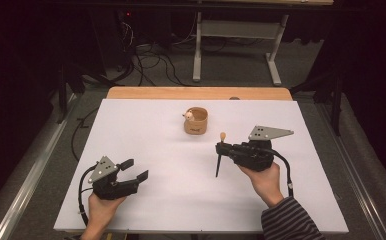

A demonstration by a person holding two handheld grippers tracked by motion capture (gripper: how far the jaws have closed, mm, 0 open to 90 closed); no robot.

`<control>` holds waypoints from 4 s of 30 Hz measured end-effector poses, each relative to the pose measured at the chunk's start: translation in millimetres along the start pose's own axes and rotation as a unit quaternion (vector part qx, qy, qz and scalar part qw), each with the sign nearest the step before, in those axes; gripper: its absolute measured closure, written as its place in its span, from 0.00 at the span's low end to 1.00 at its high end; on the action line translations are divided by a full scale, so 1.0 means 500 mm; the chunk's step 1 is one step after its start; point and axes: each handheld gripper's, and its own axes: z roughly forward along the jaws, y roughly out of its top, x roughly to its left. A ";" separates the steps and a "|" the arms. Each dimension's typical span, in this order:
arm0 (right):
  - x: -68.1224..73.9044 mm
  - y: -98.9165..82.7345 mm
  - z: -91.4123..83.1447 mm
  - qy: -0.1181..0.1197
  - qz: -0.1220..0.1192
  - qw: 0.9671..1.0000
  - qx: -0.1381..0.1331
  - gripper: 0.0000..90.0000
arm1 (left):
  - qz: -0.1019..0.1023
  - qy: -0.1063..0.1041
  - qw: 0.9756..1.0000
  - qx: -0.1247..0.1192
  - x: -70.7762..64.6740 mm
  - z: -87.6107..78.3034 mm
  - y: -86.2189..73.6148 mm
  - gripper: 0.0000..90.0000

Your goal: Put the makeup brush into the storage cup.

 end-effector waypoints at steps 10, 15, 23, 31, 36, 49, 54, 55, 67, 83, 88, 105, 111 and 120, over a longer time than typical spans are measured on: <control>-0.012 0.018 0.007 -0.011 -0.001 1.000 0.001 0.95 | -0.001 -0.002 1.000 -0.002 -0.001 -0.003 0.000 0.33; -0.019 0.026 0.012 -0.016 0.001 1.000 0.003 0.95 | -0.003 -0.001 1.000 -0.006 0.000 -0.002 0.000 0.32; -0.023 0.045 0.018 -0.025 -0.007 1.000 0.006 0.95 | -0.001 -0.003 1.000 -0.004 -0.001 -0.003 0.000 0.33; -0.031 0.070 0.030 -0.034 -0.012 0.999 0.009 0.95 | -0.003 -0.005 1.000 -0.006 -0.001 -0.003 0.000 0.32; -0.038 0.080 0.044 -0.040 -0.015 0.999 0.012 0.95 | -0.007 -0.008 1.000 -0.006 -0.001 -0.003 0.000 0.32; -0.059 0.109 0.081 -0.062 -0.021 0.998 0.021 0.95 | -0.006 -0.008 1.000 -0.004 -0.001 -0.003 0.000 0.32; -0.068 0.123 0.093 -0.072 -0.022 0.997 0.025 0.95 | -0.005 -0.008 1.000 -0.006 -0.002 -0.004 0.001 0.32; -0.069 0.124 0.096 -0.075 -0.024 0.996 0.029 0.95 | -0.004 -0.008 1.000 -0.006 -0.002 -0.004 0.001 0.32; -0.077 0.138 0.124 -0.086 -0.031 0.995 0.047 0.95 | -0.004 -0.010 1.000 -0.005 -0.003 -0.005 0.001 0.32; -0.098 0.173 0.140 -0.104 -0.020 0.994 0.039 0.95 | -0.006 -0.015 1.000 -0.003 -0.002 -0.004 0.001 0.32; -0.102 0.187 0.146 -0.109 -0.020 0.993 0.033 0.95 | -0.005 -0.017 1.000 -0.001 -0.004 -0.002 0.002 0.32; -0.126 0.224 0.171 -0.139 -0.008 0.990 0.023 0.95 | -0.002 -0.020 1.000 0.001 -0.002 -0.003 0.002 0.32; -0.135 0.229 0.185 -0.142 -0.005 0.990 0.013 0.95 | -0.001 -0.022 1.000 0.002 -0.004 -0.002 0.002 0.32; -0.151 0.223 0.209 -0.162 0.003 0.987 0.015 0.95 | -0.001 -0.024 1.000 0.002 -0.004 -0.001 0.002 0.32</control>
